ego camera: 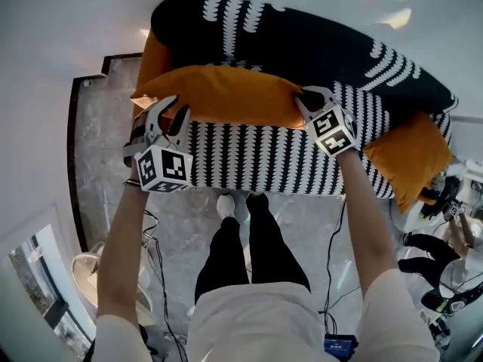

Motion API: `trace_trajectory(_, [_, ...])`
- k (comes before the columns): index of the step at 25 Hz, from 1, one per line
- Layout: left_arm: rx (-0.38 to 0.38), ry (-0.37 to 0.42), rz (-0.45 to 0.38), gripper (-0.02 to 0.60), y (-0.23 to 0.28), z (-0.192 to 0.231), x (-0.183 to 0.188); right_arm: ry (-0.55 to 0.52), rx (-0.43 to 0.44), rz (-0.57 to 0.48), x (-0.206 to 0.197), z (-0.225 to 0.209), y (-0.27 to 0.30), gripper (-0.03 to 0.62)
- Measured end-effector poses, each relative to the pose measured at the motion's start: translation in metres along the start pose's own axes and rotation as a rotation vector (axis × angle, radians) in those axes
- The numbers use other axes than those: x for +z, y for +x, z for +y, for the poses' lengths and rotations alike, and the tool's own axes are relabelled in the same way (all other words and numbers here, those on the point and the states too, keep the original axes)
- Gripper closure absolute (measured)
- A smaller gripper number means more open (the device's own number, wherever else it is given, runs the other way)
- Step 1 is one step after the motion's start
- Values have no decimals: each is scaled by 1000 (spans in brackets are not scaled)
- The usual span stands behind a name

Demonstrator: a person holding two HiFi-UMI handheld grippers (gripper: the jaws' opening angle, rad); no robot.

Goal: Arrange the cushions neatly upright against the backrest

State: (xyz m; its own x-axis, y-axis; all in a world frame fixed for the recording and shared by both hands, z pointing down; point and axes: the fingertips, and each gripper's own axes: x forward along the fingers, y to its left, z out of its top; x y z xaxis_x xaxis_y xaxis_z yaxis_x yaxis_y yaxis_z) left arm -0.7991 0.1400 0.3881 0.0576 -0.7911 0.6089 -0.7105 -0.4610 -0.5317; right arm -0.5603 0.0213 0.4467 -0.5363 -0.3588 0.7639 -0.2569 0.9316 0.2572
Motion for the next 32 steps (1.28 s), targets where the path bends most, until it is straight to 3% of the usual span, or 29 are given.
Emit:
trace_trajectory(4, [-37, -18, -1, 460, 30, -11, 26, -15, -2, -29, 7, -33, 14, 536])
trace_trajectory(12, [-33, -97, 32, 472, 99, -7, 49, -51, -20, -47, 23, -92, 52, 542])
trace_trajectory(22, [33, -312, 62, 491, 171, 34, 57, -57, -14, -54, 33, -153, 100, 543])
trace_trajectory(27, [63, -377, 65, 513, 194, 45, 63, -49, -23, -58, 32, -172, 117, 543])
trace_trajectory(32, [71, -533, 49, 526, 201, 47, 60, -35, -35, -56, 31, -174, 118, 545])
